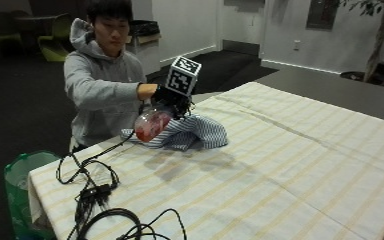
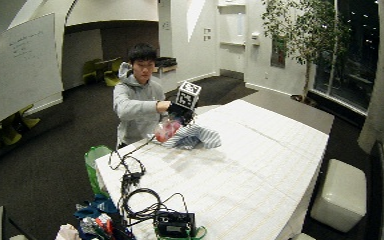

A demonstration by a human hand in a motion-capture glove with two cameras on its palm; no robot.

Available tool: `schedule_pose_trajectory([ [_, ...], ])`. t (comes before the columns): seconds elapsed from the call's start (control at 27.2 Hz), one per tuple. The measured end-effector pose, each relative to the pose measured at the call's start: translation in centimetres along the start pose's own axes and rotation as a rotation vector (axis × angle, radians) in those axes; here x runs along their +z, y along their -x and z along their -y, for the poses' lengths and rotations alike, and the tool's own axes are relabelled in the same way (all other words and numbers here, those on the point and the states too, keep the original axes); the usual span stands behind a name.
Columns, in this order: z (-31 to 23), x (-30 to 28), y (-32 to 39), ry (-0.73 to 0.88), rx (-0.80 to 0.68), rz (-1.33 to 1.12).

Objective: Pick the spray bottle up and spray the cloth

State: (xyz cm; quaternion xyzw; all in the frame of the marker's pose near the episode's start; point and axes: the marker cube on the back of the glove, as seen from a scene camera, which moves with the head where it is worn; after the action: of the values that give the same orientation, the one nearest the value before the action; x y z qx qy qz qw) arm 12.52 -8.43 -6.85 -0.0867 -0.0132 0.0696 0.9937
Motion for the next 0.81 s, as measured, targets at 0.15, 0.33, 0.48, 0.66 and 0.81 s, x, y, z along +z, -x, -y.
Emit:
schedule_pose_trajectory([
  [0.15, 0.4, 1.0, -0.1, 0.01, -0.009, 0.016],
  [0.33, 0.5, 0.6, 0.8, 0.0, -0.048, 0.019],
  [0.48, 0.1, -0.5, 3.5, -0.028, -0.094, 0.026],
  [0.66, -0.2, -3.1, 7.7, -0.092, -0.16, 0.027],
  [0.81, -0.1, -5.8, 11.7, -0.188, -0.245, 0.119],
])
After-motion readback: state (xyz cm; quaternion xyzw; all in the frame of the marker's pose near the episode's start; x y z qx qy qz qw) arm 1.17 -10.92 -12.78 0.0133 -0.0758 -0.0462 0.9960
